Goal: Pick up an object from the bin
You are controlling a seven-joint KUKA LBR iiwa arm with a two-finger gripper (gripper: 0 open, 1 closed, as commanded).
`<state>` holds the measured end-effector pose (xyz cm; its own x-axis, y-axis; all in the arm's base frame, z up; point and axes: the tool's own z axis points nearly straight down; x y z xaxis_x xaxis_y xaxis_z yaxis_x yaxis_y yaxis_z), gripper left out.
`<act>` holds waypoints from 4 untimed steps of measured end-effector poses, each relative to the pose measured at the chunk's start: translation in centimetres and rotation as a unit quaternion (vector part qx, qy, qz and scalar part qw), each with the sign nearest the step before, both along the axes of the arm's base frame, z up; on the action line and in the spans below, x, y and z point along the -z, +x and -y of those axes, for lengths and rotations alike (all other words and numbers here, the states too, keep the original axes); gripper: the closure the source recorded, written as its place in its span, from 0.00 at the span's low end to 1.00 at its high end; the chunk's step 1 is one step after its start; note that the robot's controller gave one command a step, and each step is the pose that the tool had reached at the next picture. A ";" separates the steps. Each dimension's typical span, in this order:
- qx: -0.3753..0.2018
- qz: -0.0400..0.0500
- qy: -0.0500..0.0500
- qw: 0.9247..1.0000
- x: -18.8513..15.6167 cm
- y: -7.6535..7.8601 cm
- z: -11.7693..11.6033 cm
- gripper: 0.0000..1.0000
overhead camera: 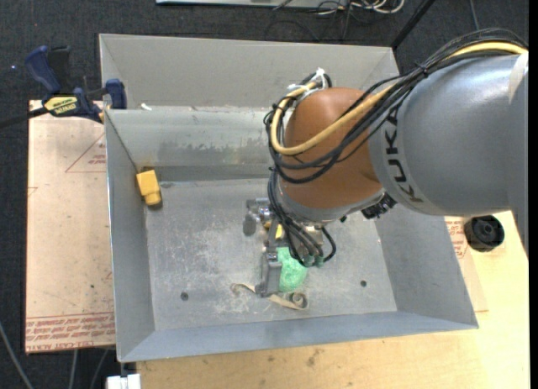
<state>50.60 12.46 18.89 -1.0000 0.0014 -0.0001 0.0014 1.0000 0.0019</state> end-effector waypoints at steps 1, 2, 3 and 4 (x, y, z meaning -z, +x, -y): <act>-0.021 0.001 0.000 1.000 2.6 -1.0 3.1 0.00; 0.052 0.001 0.000 0.999 4.0 0.6 5.0 0.00; -0.122 0.003 0.001 0.992 10.2 -1.8 8.4 1.00; -0.122 0.003 0.001 0.992 10.2 -1.8 8.4 1.00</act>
Offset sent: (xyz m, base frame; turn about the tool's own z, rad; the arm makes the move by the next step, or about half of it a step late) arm 0.0225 -0.0585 -0.0475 0.2417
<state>48.78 4.06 8.69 -0.9704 -0.2415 -0.0066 -0.2415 0.9704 0.0023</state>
